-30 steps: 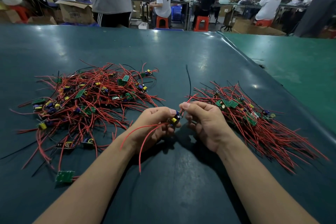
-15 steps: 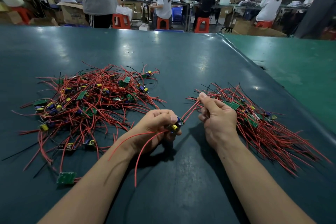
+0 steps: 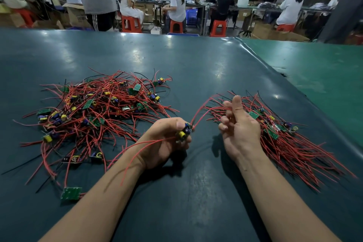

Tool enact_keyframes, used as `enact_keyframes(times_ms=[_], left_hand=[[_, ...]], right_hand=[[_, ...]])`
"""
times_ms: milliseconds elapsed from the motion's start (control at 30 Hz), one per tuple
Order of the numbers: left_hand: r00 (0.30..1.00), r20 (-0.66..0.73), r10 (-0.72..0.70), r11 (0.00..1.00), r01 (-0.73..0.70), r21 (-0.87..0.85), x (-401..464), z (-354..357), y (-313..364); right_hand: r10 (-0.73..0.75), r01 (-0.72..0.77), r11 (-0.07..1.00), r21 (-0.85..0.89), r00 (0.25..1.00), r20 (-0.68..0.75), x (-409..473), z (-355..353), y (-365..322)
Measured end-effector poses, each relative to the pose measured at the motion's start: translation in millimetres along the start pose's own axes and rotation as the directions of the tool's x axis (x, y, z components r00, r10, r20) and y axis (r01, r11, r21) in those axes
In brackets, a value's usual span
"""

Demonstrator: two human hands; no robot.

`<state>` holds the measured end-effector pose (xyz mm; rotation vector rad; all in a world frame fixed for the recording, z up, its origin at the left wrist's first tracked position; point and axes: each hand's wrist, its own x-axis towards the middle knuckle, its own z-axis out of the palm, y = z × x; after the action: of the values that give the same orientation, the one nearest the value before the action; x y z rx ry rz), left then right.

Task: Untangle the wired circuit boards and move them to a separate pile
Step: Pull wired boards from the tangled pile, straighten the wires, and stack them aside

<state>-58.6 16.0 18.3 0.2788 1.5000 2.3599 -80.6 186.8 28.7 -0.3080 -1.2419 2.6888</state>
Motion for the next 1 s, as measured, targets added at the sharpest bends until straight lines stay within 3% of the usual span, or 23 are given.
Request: enact_keyframes(times_ms=[133,267,400,633,1000], left_hand=[[0.995,-0.091,-0.035,0.999,0.035,0.008,7,-1,-2],[0.996,-0.083,0.012,0.999,-0.008,0.049,6,-1,-6],[0.999,-0.028,-0.016,0.999,0.017,0.032,8,-1,-4],[0.998,0.047,-0.048,0.998,0.046,0.029,7,-2,-2],[0.992,0.077,-0.102,0.994,0.104,-0.03,0,4,4]], right_hand=[[0.274,-0.189,0.929,-0.319,0.93,0.246,-17,5,9],[0.253,-0.102,0.909,-0.404,0.905,0.342,-21,6,11],[0.177,-0.047,0.92,-0.388,0.936,0.305,-17,4,10],[0.005,0.012,0.989,-0.147,0.994,0.114,-7,4,8],[-0.206,0.197,0.976,-0.088,0.972,-0.112,-2,3,7]])
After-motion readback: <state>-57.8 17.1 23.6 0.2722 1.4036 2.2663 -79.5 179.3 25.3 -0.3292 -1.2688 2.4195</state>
